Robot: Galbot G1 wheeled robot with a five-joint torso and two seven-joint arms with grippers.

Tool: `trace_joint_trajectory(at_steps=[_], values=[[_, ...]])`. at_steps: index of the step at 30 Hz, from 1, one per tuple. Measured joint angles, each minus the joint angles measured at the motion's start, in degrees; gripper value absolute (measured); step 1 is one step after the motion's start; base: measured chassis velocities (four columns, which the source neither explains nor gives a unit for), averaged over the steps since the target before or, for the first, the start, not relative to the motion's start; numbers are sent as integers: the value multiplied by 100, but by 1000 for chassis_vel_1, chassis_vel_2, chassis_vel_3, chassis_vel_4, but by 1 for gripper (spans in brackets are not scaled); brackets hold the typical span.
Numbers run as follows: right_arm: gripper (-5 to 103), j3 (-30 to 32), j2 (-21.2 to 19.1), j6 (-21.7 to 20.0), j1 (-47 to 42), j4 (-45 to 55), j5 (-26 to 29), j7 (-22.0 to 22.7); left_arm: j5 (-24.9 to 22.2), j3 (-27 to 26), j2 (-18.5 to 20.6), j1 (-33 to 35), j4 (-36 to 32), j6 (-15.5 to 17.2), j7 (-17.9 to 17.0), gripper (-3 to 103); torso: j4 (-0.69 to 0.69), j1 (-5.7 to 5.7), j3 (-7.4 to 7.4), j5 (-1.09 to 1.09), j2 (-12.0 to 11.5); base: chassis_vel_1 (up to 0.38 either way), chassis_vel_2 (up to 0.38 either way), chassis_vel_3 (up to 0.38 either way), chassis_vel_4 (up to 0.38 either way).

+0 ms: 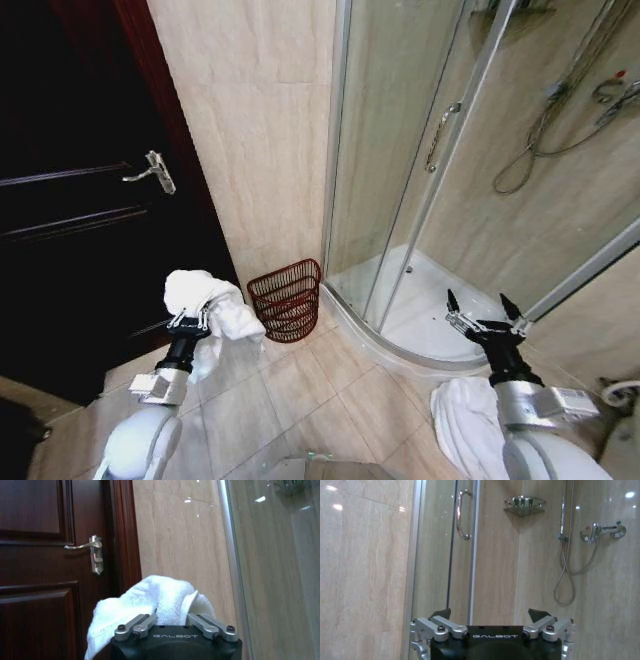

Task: Discard the used towel into the hamper.

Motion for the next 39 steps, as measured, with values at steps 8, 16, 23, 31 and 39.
trace_joint_trajectory(at_steps=[8, 16, 23, 31, 39], values=[[100, 4, 26, 22, -19, -26, -77, -7, -58, -55, -10, -79, 187, -225, 94, 10, 0, -75, -110, -1, -183, 0, 0, 0, 0], [100, -29, 92, -30, -3, -59, -152, -115, -100, -35, 1, -155, 224, -292, 241, 10, 0, -76, -113, 0, -186, 0, 0, 0, 0], [100, -27, 115, 0, 51, -98, -173, -84, -125, -14, 37, -240, 241, -281, 295, 10, 0, -67, -101, 0, -164, -6, 4, 6, -8], [100, -37, 132, 18, 96, -115, -182, -34, -134, 26, 53, -297, 250, -235, 303, 10, 0, -59, -92, -1, -151, -62, 62, 64, -68], [100, -68, 143, -108, 181, -74, -190, -108, -127, 83, 119, -457, 249, -118, 297, 10, 0, -54, -85, 0, -137, -73, 56, 58, -64]])
